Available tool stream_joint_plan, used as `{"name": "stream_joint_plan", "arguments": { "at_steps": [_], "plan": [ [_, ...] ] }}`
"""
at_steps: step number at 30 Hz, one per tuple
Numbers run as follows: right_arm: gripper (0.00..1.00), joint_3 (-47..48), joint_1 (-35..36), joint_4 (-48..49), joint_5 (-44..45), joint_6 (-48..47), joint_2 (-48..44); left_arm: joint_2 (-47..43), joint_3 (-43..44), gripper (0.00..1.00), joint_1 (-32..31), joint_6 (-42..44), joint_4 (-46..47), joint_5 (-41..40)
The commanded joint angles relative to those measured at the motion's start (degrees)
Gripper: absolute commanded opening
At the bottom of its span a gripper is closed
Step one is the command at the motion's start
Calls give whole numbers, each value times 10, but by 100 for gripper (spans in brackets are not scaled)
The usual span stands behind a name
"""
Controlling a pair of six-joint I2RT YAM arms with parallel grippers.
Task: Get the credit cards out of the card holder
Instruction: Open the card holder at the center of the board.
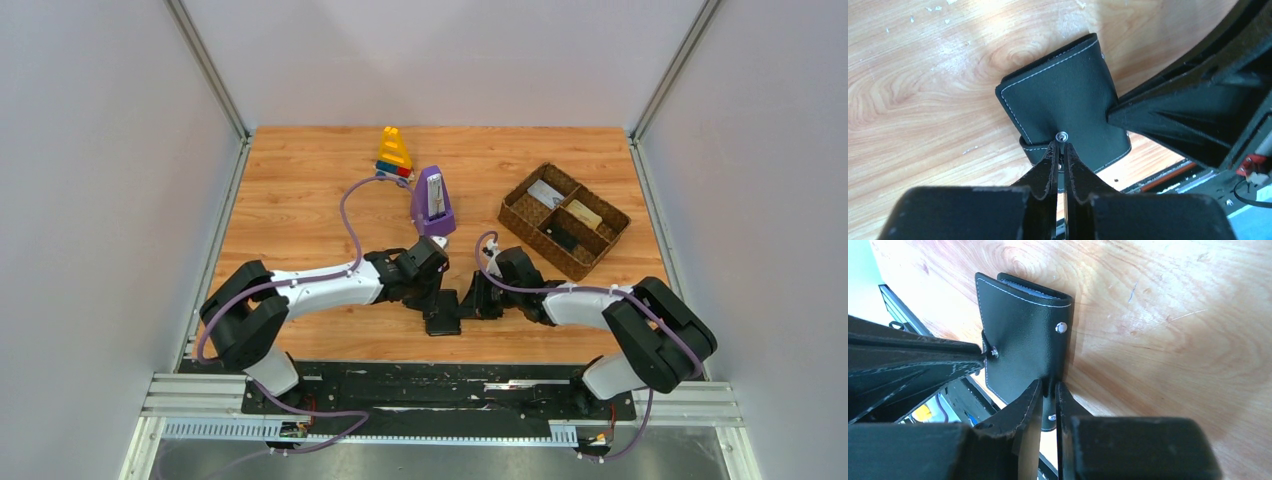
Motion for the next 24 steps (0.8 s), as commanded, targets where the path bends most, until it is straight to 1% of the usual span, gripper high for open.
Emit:
{"name": "stream_joint_plan", "arguments": {
  "at_steps": [1, 8, 11, 14, 17, 19, 24],
  "plan": [
    [14, -10, -5, 10, 40, -12, 19, -46, -13, 0, -4, 9, 17, 30],
    [14, -10, -10, 5, 38, -15, 9, -81, -35, 0, 19, 12, 19, 38],
    [15, -4, -12, -8, 31, -20, 1, -100, -46, 0, 33, 10, 30, 49],
    [23, 10, -12, -32, 16, -23, -16, -116, -62, 0, 37, 1, 53, 71],
    [29, 18, -11, -57, 9, -20, -52, -133, -72, 0, 37, -11, 78, 91],
    [33, 25, -11, -77, 9, -21, -78, -140, -76, 0, 37, -17, 85, 96],
    [47, 38, -11, -123, 5, -31, -122, -154, -76, 0, 37, -21, 90, 104]
  ]
}}
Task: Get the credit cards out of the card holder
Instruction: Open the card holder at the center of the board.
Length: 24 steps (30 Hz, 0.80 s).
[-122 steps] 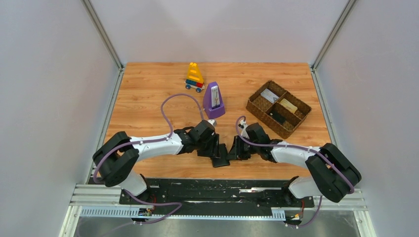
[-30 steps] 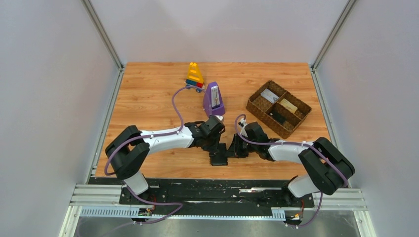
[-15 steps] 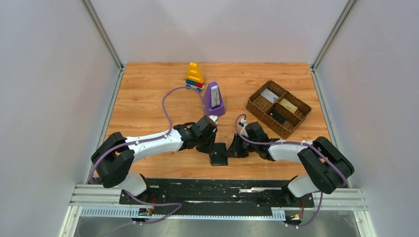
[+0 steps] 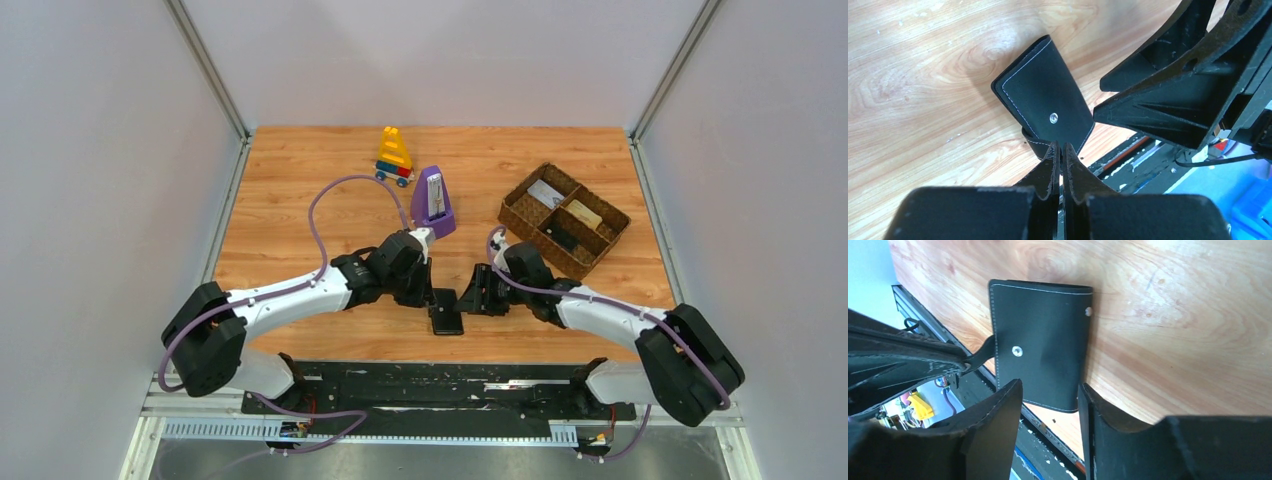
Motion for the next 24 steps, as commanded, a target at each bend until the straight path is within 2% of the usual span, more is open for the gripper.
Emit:
{"name": "stream_joint_plan", "arguments": {
  "at_steps": [1, 8, 24],
  "plan": [
    [49, 29, -3, -40, -4, -21, -38, -33, -2, 0, 0, -14, 39, 24],
    [57, 30, -2, -54, -23, -24, -78, -52, -2, 0, 0, -22, 58, 42],
    [58, 54, 11, -54, -37, -23, -47, -53, 0, 0, 0, -31, 80, 60]
  ]
}}
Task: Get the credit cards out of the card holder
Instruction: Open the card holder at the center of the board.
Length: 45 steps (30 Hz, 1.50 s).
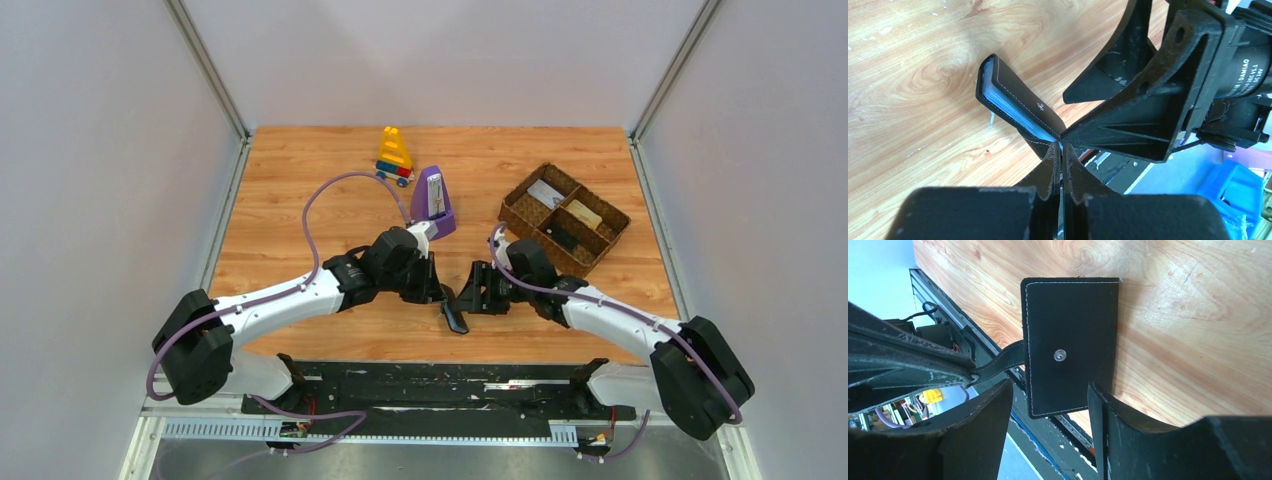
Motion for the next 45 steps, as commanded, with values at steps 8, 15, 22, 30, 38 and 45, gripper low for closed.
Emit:
{"name": "stream_joint_plan", "arguments": {
  "at_steps": [8, 15, 22, 30, 38, 45],
  "plan": [
    [56, 31, 15, 7, 25, -5, 36, -23, -1, 0, 0, -5, 32, 8],
    [44, 17, 15, -6, 74, -3, 19, -31, -17, 0, 0, 8, -19, -43],
    [44, 13, 15, -21, 91, -15, 13, -40, -45, 0, 0, 5, -50, -93],
    [44, 6, 11, -57, 139, -24, 0, -31, -67, 0, 0, 1, -90, -130],
    [43, 12, 2, -106, 170, -30, -8, -31, -85, 4, 0, -3, -101, -155],
    [40, 45, 1, -154, 188, -37, -25, -36, -90, 10, 0, -2, -94, -151]
  ]
}}
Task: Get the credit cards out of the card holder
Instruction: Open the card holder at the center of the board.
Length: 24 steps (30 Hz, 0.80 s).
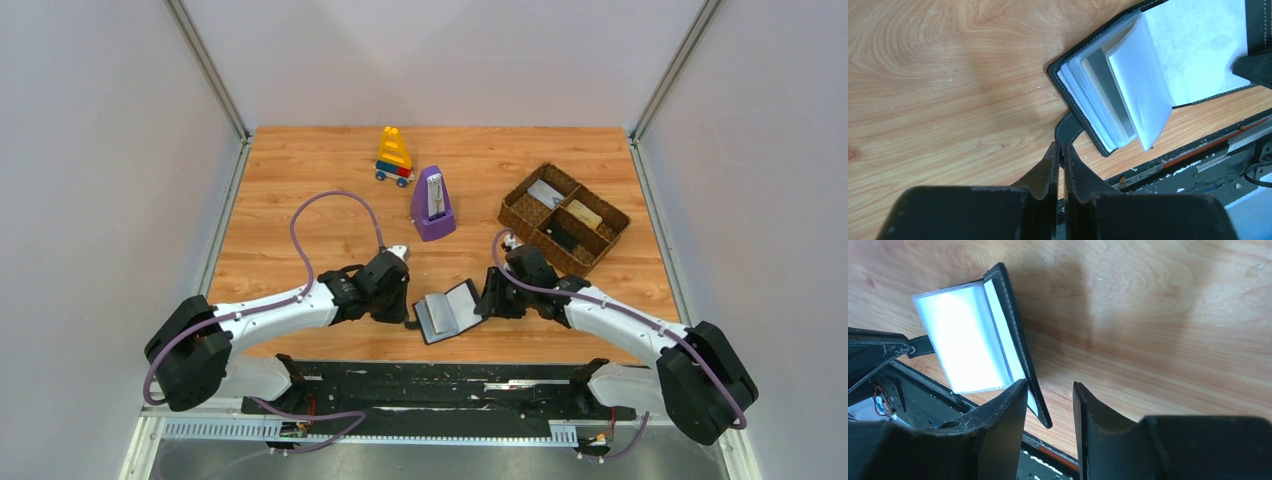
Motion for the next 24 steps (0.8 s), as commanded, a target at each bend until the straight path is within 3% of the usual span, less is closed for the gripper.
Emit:
{"name": "stream_joint_plan", "arguments": {
  "at_steps": [1, 3, 9, 15, 24],
  "plan": [
    [40, 46, -2, -41, 29, -15, -21, -10, -2, 7, 0, 3, 4, -13],
    [41, 66, -2, -65, 24, -16, -27, -13, -1, 1, 0, 9, 12, -2],
    [42, 132, 1, -97, -21, -6, -74, -42, -5, 0, 0, 13, 58, 45],
    [39, 124, 22, 11, -118, 27, -108, -58, 0, 0, 0, 14, 57, 45],
    [43, 130, 95, 69, -113, 40, 4, -63, 3, 0, 0, 8, 62, 53]
  ]
}}
